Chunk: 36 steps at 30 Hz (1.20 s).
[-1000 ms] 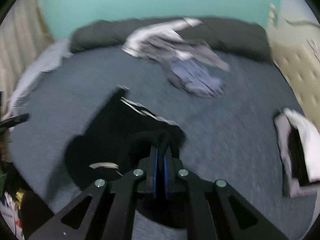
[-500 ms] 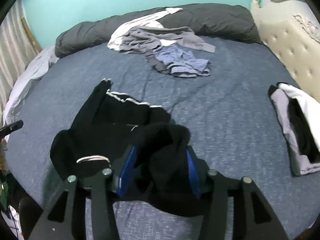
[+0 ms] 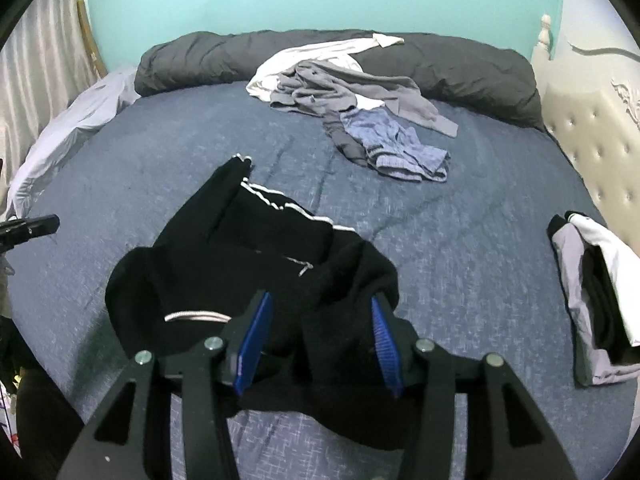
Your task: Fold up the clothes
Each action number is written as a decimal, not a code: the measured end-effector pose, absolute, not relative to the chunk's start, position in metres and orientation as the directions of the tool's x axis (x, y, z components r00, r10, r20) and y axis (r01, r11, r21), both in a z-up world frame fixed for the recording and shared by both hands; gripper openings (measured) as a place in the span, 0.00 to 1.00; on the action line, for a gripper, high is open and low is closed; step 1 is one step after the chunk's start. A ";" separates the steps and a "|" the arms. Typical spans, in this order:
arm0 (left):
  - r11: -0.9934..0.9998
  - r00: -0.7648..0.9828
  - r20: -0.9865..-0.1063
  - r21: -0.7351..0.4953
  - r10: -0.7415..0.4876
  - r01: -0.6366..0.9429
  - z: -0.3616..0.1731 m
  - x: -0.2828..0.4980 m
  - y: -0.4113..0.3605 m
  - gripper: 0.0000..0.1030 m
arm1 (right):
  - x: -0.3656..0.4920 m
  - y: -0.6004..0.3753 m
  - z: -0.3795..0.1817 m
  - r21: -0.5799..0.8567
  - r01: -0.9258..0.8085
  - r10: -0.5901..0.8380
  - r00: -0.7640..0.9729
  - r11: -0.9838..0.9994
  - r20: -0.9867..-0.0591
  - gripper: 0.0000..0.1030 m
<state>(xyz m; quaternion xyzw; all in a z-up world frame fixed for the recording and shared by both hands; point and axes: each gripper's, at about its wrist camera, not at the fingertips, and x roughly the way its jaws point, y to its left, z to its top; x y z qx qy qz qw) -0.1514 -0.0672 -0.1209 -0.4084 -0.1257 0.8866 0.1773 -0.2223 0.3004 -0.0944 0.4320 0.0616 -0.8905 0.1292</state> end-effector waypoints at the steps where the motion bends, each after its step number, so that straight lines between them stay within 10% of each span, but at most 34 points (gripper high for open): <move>1: -0.906 -0.605 -0.679 -0.369 0.416 -0.209 -0.122 -0.151 -0.069 0.01 | -0.221 0.298 -0.091 0.000 0.286 -0.181 -0.606 -0.958 -0.775 0.49; 24: -0.898 -0.609 -0.670 -0.397 0.425 -0.190 -0.128 -0.148 -0.086 0.10 | -0.238 0.300 -0.177 0.304 0.136 -0.333 -0.373 -0.943 -0.866 0.52; 36: -0.893 -0.590 -0.683 -0.418 0.430 -0.167 -0.148 -0.160 -0.100 0.18 | -0.284 0.288 -0.221 0.214 0.059 -0.221 -0.354 -0.975 -0.909 0.54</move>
